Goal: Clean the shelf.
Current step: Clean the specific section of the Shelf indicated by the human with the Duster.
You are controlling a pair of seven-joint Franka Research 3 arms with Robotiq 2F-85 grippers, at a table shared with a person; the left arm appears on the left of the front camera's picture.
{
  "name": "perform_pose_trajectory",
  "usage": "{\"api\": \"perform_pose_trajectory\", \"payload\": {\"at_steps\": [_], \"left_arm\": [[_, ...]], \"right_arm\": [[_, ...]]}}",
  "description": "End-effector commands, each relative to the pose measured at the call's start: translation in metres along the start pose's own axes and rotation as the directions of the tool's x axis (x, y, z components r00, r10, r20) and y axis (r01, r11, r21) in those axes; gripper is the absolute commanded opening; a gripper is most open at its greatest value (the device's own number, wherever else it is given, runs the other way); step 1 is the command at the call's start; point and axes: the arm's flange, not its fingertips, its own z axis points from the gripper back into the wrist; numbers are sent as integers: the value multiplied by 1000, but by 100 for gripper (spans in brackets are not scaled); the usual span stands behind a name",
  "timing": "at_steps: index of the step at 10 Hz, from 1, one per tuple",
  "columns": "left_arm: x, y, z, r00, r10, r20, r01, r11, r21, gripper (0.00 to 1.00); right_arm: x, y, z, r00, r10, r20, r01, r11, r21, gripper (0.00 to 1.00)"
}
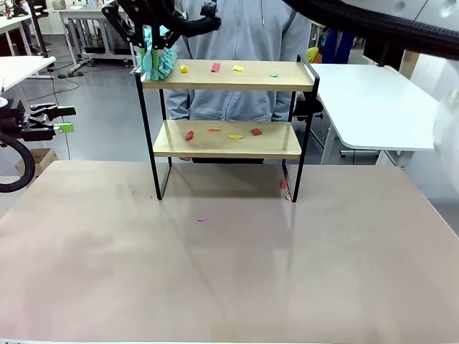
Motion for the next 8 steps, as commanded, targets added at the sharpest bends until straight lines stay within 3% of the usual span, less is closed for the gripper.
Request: {"api": "perform_pose_trajectory", "payload": {"at_steps": [1,8], "left_arm": [[4,-1,0,1000,-6,-5,6,1000,-1,100],[4,-1,0,1000,-6,-5,6,1000,-1,100]], "right_arm": [[0,0,0,1000,0,0,0,1000,0,13],[-23,-106,-4,994,-57,-91,57,998,-5,13]]}}
